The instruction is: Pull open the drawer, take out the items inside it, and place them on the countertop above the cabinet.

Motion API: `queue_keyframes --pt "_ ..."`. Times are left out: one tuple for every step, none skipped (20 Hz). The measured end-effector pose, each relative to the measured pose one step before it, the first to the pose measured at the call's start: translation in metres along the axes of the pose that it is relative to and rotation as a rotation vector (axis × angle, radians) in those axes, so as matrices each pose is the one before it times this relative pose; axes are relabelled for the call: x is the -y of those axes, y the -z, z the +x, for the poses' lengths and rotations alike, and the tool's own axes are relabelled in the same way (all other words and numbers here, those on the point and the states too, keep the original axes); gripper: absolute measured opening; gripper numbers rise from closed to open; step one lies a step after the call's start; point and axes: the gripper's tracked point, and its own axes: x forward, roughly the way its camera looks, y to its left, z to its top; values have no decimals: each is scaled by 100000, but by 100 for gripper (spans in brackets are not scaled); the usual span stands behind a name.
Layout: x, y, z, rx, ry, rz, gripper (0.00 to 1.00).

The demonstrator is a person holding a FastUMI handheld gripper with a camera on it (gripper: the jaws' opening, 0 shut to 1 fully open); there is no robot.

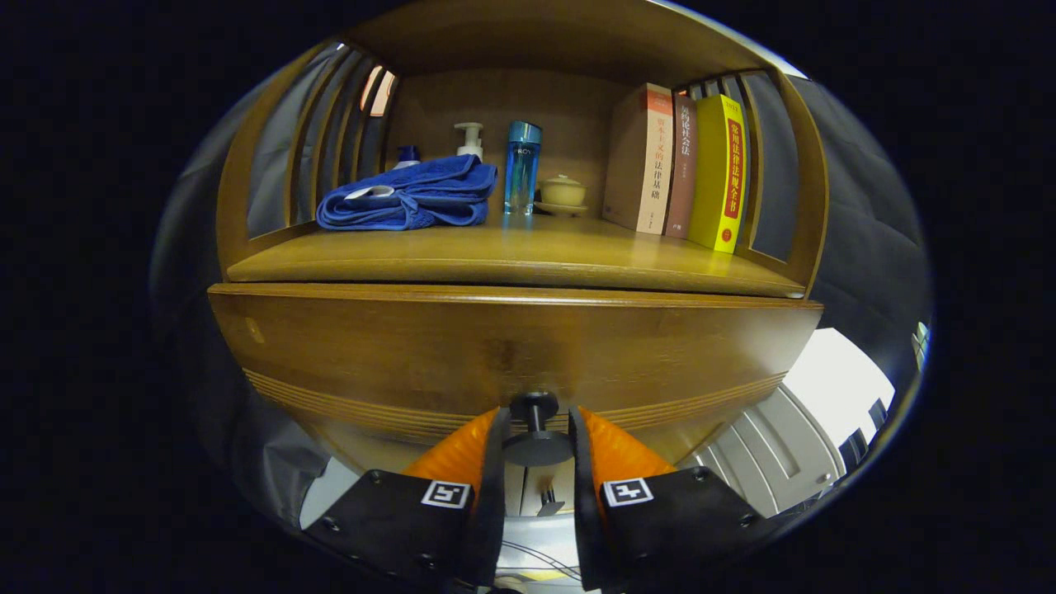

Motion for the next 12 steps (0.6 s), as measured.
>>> queue_keyframes --pt "52 92 -408 63 -112 371 45" --pt "-19 214 -513 -171 -311 767 45" --pt "93 120 -419 -276 -258 1065 45" --pt "76 131 -480 -445 -219 1152 45" --pt "52 145 -496 -621 -301 985 45" --pt "16 205 -434 -664 -491 623 45" --pt "52 160 -453 -599 -487 326 45" --pt "-32 224 -543 -484 -448 162 45" --pt "32 142 -470 -293 -429 148 45" --pt "10 163 -554 -242 -290 376 45" --pt "27 225 -429 -330 -239 446 45" --pt "27 201 -516 -420 -96 384 45"
